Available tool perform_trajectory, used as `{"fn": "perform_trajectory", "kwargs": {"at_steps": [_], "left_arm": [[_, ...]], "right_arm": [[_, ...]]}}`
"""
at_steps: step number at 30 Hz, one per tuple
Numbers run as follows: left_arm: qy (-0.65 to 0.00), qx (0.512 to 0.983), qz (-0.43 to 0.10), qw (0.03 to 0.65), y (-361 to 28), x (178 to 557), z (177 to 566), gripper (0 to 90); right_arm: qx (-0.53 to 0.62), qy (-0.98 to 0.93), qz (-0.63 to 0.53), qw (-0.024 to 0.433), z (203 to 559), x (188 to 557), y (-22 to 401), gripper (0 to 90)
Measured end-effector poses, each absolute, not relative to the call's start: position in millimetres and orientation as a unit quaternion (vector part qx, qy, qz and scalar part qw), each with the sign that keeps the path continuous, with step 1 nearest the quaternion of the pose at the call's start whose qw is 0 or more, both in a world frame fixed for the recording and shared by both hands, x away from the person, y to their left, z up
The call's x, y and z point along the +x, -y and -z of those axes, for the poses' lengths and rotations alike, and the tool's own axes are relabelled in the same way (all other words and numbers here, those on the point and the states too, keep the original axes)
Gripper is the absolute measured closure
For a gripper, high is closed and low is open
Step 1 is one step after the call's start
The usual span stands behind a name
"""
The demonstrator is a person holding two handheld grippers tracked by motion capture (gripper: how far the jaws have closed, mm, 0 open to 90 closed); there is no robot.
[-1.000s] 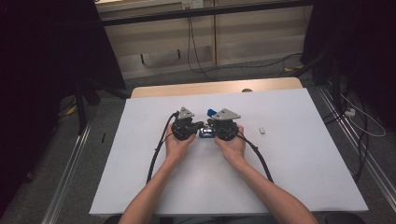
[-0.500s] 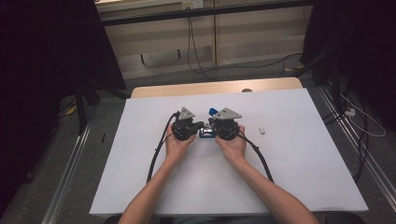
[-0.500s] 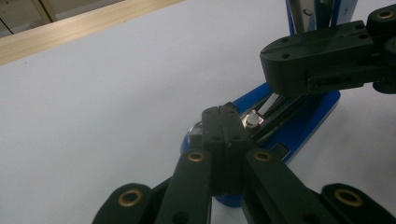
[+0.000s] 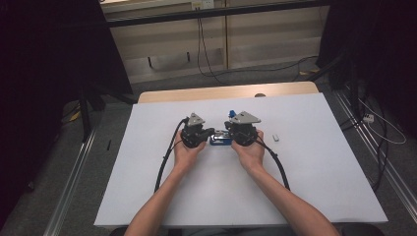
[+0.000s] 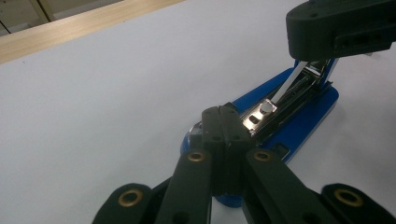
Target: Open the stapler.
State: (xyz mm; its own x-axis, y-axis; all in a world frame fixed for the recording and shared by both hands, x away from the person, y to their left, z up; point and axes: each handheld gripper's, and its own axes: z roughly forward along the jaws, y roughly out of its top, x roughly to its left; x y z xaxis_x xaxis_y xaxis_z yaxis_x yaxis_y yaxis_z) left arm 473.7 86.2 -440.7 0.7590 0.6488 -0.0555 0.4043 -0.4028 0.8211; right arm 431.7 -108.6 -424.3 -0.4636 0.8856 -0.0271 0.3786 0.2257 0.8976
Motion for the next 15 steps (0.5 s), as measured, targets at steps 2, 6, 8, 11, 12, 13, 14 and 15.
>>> {"fn": "perform_trajectory", "kwargs": {"at_steps": [2, 6, 8, 11, 12, 13, 14, 15], "left_arm": [[-0.315, 0.828, -0.146, 0.441, -85.0, 472.7, 440.3, 90.0], [-0.317, 0.826, -0.144, 0.442, -85.2, 472.8, 440.6, 90.0], [-0.316, 0.827, -0.146, 0.441, -84.8, 472.4, 440.4, 90.0], [-0.316, 0.827, -0.146, 0.441, -85.2, 472.2, 440.6, 90.0], [-0.316, 0.827, -0.146, 0.441, -85.2, 472.1, 440.6, 90.0], [-0.316, 0.828, -0.146, 0.44, -85.1, 472.0, 440.5, 90.0], [-0.315, 0.828, -0.147, 0.44, -85.1, 472.1, 440.4, 90.0], [-0.315, 0.828, -0.146, 0.44, -85.1, 472.1, 440.5, 90.0]], "right_arm": [[0.433, -0.73, -0.445, 0.286, 423.9, 431.8, 109.1, 90.0], [0.434, -0.729, -0.443, 0.291, 422.2, 431.3, 112.2, 90.0], [0.436, -0.726, -0.445, 0.292, 421.2, 431.1, 115.1, 90.0], [0.441, -0.721, -0.451, 0.288, 419.6, 431.1, 119.4, 90.0], [0.442, -0.721, -0.45, 0.288, 419.2, 430.8, 119.9, 90.0], [0.441, -0.72, -0.451, 0.289, 418.8, 430.7, 120.6, 90.0], [0.442, -0.719, -0.452, 0.289, 418.8, 430.5, 120.5, 90.0], [0.439, -0.72, -0.451, 0.292, 418.7, 430.2, 120.3, 90.0]]}}
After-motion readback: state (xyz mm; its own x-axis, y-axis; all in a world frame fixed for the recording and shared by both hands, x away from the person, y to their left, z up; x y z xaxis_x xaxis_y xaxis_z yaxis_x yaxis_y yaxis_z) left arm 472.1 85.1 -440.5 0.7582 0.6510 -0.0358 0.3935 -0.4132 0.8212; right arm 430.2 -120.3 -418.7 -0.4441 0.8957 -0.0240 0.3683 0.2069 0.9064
